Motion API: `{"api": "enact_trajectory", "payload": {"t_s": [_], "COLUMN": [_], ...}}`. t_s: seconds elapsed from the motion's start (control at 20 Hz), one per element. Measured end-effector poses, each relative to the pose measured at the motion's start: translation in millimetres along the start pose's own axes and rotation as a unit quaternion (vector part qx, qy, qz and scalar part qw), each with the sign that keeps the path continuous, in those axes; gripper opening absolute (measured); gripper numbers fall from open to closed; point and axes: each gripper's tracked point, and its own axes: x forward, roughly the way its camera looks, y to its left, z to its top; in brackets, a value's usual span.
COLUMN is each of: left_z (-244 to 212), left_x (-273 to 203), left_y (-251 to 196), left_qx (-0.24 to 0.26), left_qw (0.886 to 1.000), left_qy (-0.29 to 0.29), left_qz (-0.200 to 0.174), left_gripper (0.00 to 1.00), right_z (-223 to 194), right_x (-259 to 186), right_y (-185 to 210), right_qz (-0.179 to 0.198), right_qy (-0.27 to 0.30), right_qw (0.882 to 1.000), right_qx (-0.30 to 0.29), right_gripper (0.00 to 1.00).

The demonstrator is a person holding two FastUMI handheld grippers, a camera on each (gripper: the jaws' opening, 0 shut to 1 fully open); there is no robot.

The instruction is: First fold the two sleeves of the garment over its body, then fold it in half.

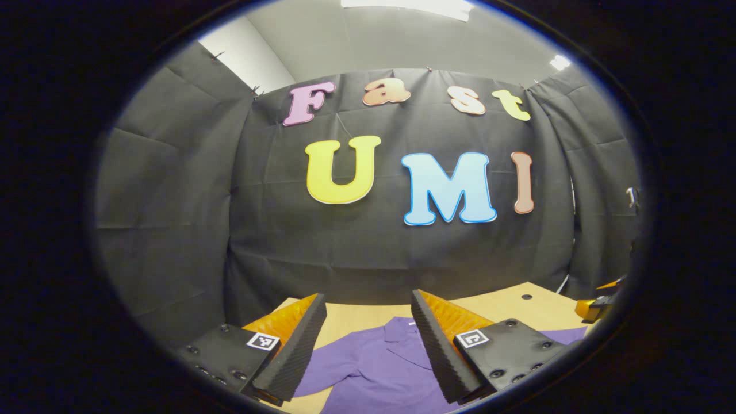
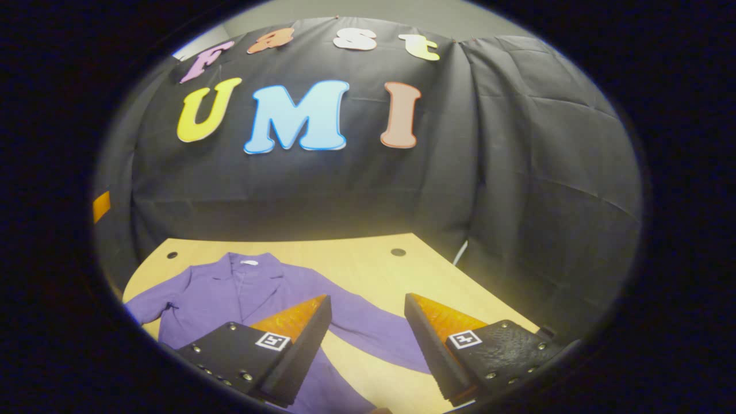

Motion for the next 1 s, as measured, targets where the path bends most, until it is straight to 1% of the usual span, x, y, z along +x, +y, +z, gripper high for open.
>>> {"api": "enact_trajectory", "payload": {"t_s": [0.2, 0.3, 0.5, 0.8, 1.0], "left_z": [-4.1, -5.5, -6.8, -11.3, -14.0], "left_x": [4.1, 5.9, 7.7, 5.5, 3.8], "left_y": [2.9, 3.1, 4.1, 1.7, -3.9], "left_qx": [-0.001, -0.001, 0.004, 0.009, 0.014], "left_qw": [1.0, 1.0, 1.0, 1.0, 1.0], "left_qy": [0.005, 0.008, 0.012, 0.02, 0.025], "left_qz": [0.004, 0.005, 0.008, 0.012, 0.011], "left_gripper": [0.95, 0.95, 0.95, 0.95, 0.95], "right_z": [-41.3, -62.1, -103.0, -142.9, -169.7], "right_x": [13.1, 19.6, 29.6, 37.4, 48.5], "right_y": [-31.9, -49.1, -79.9, -123.3, -142.7], "right_qz": [-0.047, -0.073, -0.118, -0.162, -0.181], "right_qy": [0.069, 0.099, 0.147, 0.19, 0.224], "right_qw": [0.996, 0.991, 0.979, 0.962, 0.948], "right_qx": [0.036, 0.057, 0.075, 0.108, 0.134], "right_gripper": [0.85, 0.84, 0.85, 0.85, 0.85]}}
